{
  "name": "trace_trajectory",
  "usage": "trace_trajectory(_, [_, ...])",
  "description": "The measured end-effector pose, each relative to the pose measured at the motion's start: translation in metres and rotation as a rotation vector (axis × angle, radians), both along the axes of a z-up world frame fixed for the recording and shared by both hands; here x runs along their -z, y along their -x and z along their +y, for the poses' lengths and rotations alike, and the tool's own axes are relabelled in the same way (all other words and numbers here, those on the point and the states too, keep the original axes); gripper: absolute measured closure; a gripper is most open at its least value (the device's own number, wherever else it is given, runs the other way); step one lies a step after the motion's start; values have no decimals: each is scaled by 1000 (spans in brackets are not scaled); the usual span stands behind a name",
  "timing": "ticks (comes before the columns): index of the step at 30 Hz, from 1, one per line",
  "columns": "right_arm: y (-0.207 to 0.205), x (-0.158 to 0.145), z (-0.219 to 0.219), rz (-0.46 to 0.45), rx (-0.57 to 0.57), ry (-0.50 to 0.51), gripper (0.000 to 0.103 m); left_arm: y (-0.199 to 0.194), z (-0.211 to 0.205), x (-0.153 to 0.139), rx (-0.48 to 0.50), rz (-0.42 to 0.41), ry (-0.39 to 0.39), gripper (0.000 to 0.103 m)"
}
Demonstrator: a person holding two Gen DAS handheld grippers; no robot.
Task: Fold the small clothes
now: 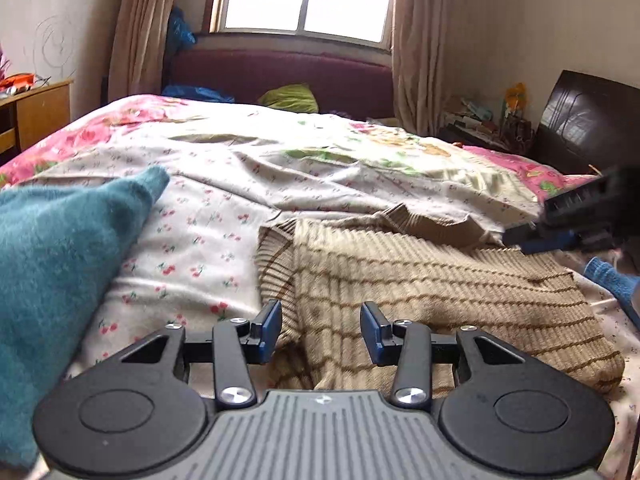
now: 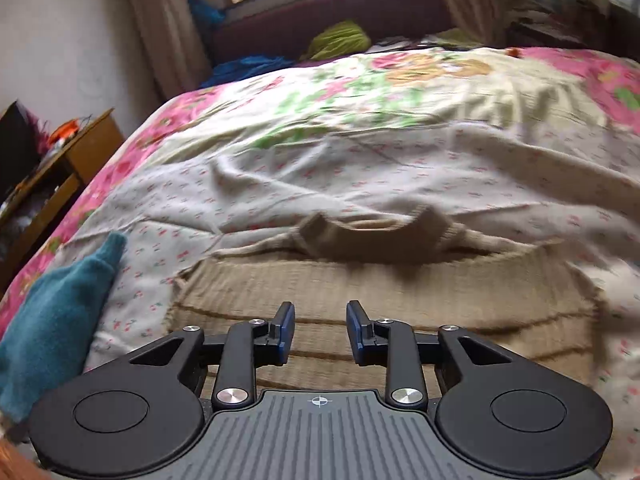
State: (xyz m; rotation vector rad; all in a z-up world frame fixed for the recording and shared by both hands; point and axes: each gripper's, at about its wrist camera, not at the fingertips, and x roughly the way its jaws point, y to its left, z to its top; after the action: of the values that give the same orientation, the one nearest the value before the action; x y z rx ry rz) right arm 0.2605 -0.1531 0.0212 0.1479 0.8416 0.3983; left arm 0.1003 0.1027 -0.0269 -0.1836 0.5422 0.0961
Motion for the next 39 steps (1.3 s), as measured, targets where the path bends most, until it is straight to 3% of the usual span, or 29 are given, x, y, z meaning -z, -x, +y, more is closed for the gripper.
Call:
trace_trajectory(4, [7, 29, -88, 61, 178, 4, 71, -24, -28, -7, 102, 4, -27, 51])
trace_trajectory(7, [11, 57, -122, 141, 240, -60, 70, -44, -44, 3, 148, 48, -27, 51])
trace_trajectory(11, [11, 82, -138, 171, 233, -247, 68, -58, -65, 30, 183, 133, -56, 51])
trace_trajectory(19, [-21, 110, -136, 184, 234, -466, 70, -65, -76, 21, 184, 100, -93, 51])
trace_trajectory(21, [-19, 110, -137, 182, 232, -483, 82, -67, -77, 21, 179, 92, -96, 51])
trace_trajectory(22, [-16, 110, -141, 186, 232, -508, 83, -69, -78, 22, 179, 96, -105, 51])
trace_trajectory(25, [-9, 100, -151, 181, 243, -582, 87, -74, -82, 30, 191, 114, -142, 50])
trace_trajectory(27, [-9, 80, -149, 167, 241, -580, 87, -76, -86, 31, 203, 115, -148, 51])
trace_trajectory(31, [-14, 29, -114, 111, 189, -444, 87, -75, -94, 28, 248, 84, -143, 51])
trace_trajectory(34, [-17, -8, -76, 88, 133, -369, 87, -73, -93, 33, 299, 97, -181, 50])
trace_trajectory(36, [-18, -31, -41, 72, 85, -307, 87, -69, -83, 32, 307, 90, -146, 50])
trace_trajectory(39, [-22, -48, 15, 54, 21, -201, 87, -58, -54, 18, 273, 79, -33, 51])
